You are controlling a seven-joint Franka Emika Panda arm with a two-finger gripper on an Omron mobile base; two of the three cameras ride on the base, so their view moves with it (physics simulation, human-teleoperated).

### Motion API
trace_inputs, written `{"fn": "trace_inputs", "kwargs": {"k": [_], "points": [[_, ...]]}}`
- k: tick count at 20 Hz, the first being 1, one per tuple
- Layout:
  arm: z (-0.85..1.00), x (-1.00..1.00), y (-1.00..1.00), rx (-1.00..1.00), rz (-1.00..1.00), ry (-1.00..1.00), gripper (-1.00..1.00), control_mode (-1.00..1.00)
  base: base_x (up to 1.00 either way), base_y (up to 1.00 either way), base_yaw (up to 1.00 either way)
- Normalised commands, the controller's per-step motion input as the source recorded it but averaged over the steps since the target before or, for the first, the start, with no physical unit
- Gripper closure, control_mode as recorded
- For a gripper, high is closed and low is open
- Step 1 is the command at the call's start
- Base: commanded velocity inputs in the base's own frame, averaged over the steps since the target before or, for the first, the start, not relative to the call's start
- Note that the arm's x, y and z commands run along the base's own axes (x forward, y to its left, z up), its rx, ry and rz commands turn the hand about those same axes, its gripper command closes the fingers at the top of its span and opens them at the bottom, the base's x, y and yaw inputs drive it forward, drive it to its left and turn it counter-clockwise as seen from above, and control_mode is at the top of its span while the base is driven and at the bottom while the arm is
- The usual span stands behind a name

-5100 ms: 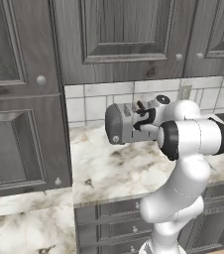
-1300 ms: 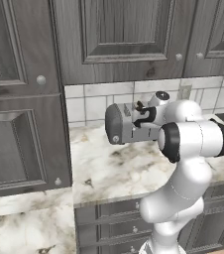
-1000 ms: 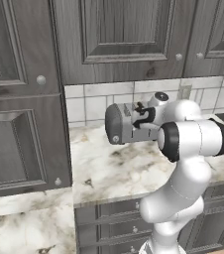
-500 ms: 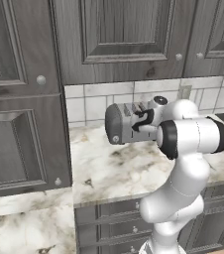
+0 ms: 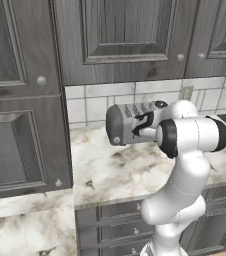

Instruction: Start the toaster. Once the lever pops up, take the bread to the plate on the dining counter.

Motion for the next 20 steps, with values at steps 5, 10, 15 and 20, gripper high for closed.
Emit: {"fn": "trace_inputs", "kwargs": {"k": [5,10,15,20], "points": [[-0.18,0.00,0.00,0.00,0.00,0.00,-1.00,-1.00,0.00,0.00,0.00],[-0.16,0.00,0.00,0.00,0.00,0.00,-1.00,-1.00,0.00,0.00,0.00],[-0.14,0.00,0.00,0.00,0.00,0.00,-1.00,-1.00,0.00,0.00,0.00],[-0.02,0.00,0.00,0.00,0.00,0.00,-1.00,-1.00,0.00,0.00,0.00]]}}
